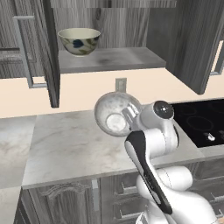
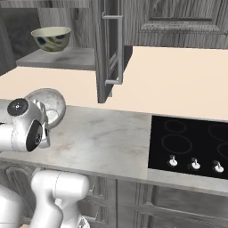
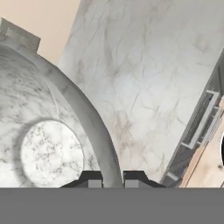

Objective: Open the cabinet. Pick the bowls from the counter and place them in the cabinet. Then close the cabinet.

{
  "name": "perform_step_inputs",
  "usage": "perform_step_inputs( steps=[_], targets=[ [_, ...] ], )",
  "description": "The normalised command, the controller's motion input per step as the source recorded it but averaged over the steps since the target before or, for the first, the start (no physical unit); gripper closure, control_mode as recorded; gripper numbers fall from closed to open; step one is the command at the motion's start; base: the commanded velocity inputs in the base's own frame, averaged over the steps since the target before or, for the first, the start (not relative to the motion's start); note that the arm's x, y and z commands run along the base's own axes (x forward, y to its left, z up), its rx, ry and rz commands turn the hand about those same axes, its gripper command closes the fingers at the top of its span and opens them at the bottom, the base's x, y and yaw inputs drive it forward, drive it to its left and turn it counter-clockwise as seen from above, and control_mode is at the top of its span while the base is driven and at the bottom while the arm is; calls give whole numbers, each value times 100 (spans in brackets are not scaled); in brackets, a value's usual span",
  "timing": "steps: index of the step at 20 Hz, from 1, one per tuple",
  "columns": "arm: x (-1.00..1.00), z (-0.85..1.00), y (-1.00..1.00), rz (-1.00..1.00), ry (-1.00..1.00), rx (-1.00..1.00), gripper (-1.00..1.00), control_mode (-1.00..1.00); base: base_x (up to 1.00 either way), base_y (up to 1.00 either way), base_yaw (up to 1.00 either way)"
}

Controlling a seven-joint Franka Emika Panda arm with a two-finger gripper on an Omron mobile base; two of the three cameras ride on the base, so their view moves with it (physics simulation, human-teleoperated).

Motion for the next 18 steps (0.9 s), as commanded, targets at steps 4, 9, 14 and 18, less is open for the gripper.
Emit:
perform_step_inputs(
  steps=[4, 9, 14, 18],
  targets=[
    [-3, 42, -15, -8, -1, 1, 100, -100, 0, 0, 0],
    [-21, 42, -17, -3, -5, 3, 100, -100, 0, 0, 0],
    [-23, 51, -13, -1, -9, 2, 100, -100, 0, 0, 0],
    [-13, 48, -14, -5, -3, 4, 100, -100, 0, 0, 0]
  ],
)
